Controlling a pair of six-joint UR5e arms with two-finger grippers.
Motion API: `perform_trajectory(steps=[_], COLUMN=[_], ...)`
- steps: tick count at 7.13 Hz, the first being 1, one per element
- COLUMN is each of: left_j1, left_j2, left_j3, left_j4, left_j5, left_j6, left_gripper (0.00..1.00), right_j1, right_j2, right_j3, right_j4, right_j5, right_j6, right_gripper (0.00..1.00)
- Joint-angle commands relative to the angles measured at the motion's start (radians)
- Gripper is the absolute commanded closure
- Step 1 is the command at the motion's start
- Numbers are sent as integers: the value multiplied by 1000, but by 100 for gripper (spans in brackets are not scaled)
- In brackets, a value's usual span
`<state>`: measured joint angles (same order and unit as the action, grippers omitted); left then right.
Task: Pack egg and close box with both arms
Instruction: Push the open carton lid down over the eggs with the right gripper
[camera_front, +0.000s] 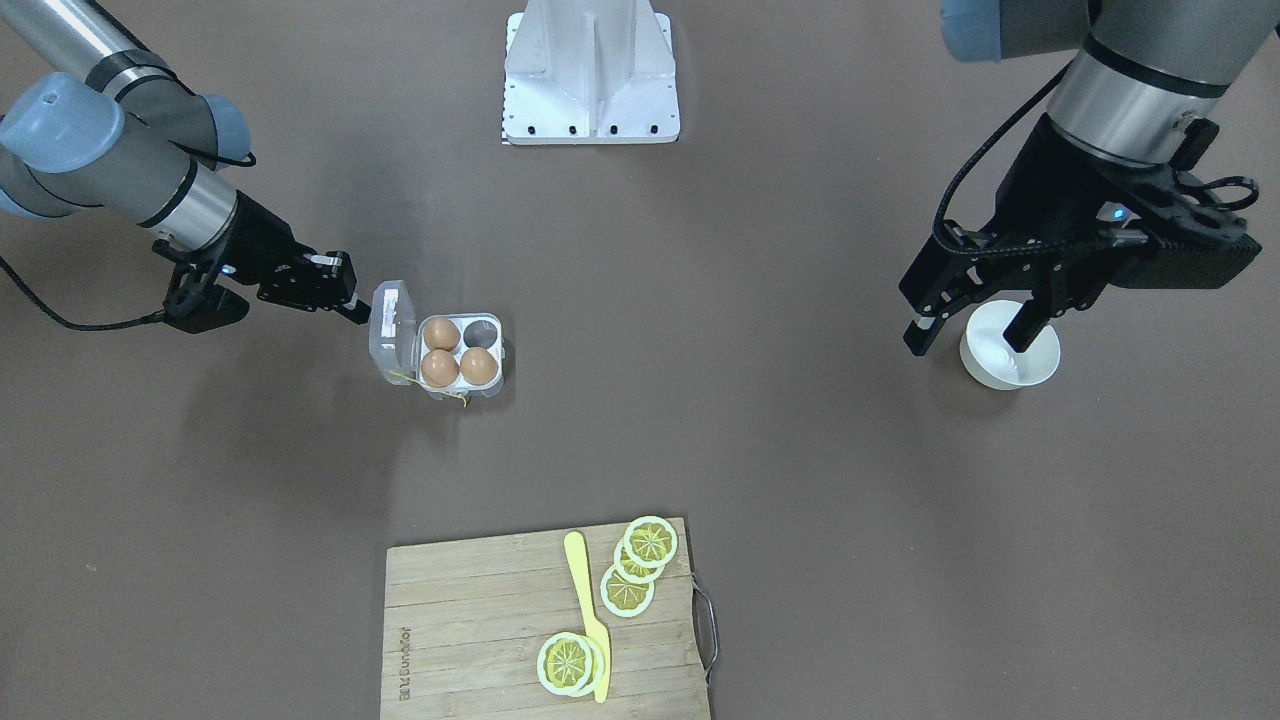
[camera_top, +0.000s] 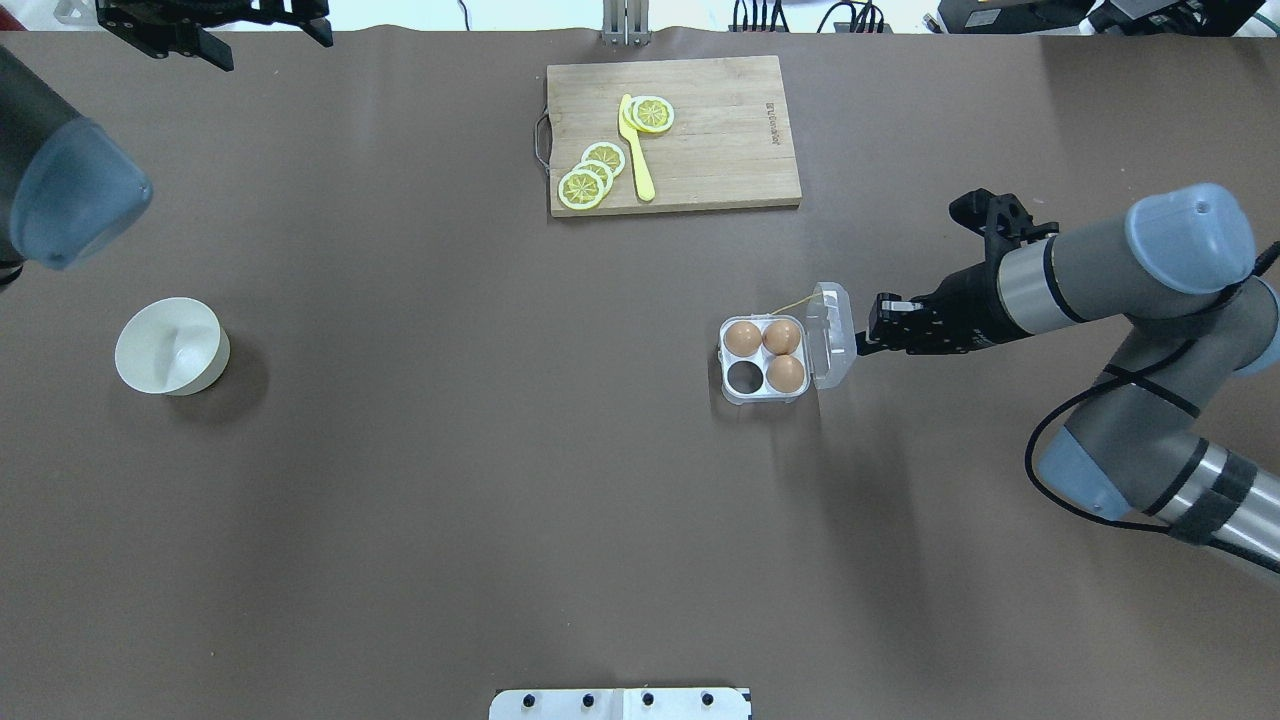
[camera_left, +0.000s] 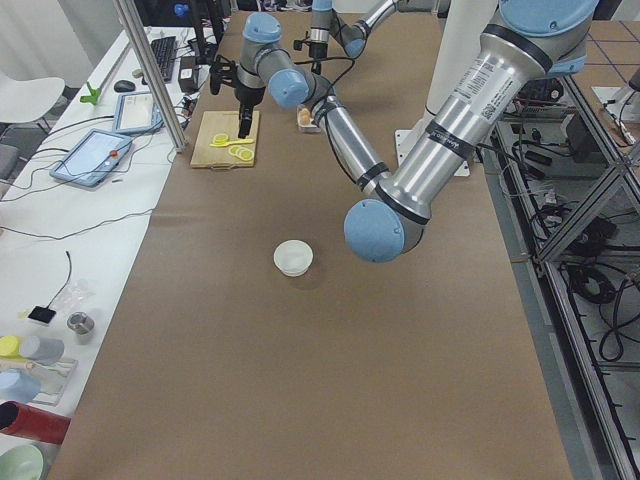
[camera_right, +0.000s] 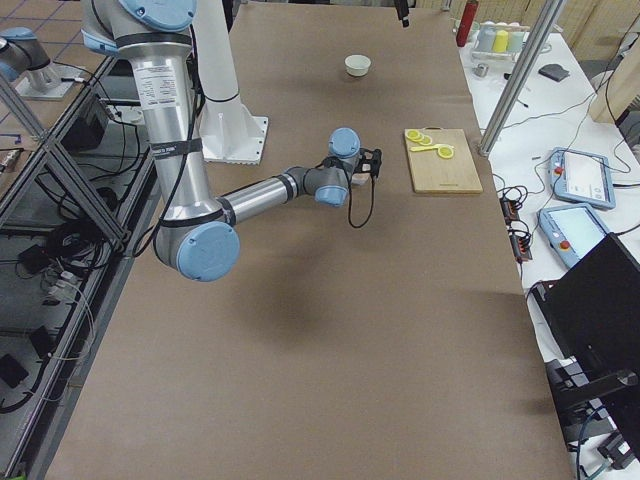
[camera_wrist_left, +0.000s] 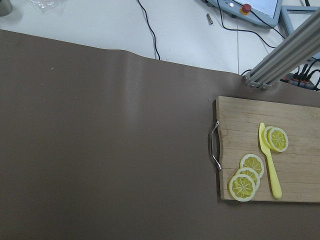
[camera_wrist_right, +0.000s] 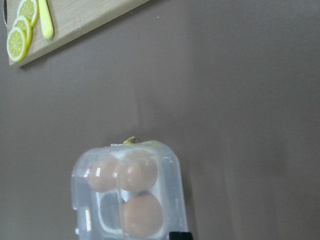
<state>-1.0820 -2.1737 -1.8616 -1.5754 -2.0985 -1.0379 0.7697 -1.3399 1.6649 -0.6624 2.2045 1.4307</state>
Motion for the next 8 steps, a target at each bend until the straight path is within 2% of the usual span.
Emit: perform_trajectory(steps=[1,2,3,5,6,7,8], left_j1=[-1,-2,-16,-22,-22,-24,-24], left_j2=[5,11,17,35,52,86,116], left_j3=[1,1,2,2,-1,-11,-17], left_j4=[0,0,0,0,-3,-8,-9], left_j5=[0,0,0,0,-2,-2,0], left_j6=[2,16,27,50,56,100,149], left_gripper=[2,2,2,2,2,2,2], right_j1=[-12,-24,-45,-49,-37,-15,28], right_j2=[126,189,203,238,254,254,254], right_j3=[-81,-124,-128,-120,-119,-96,-8], right_j4=[-5,-8,-6,-10,-13,-37,-184], right_j5=[-9,-19,-54,-52,-49,-42,-22], right_j6=[46,75,89,140,167,168,157], right_gripper=[100,100,100,100,57,1,0])
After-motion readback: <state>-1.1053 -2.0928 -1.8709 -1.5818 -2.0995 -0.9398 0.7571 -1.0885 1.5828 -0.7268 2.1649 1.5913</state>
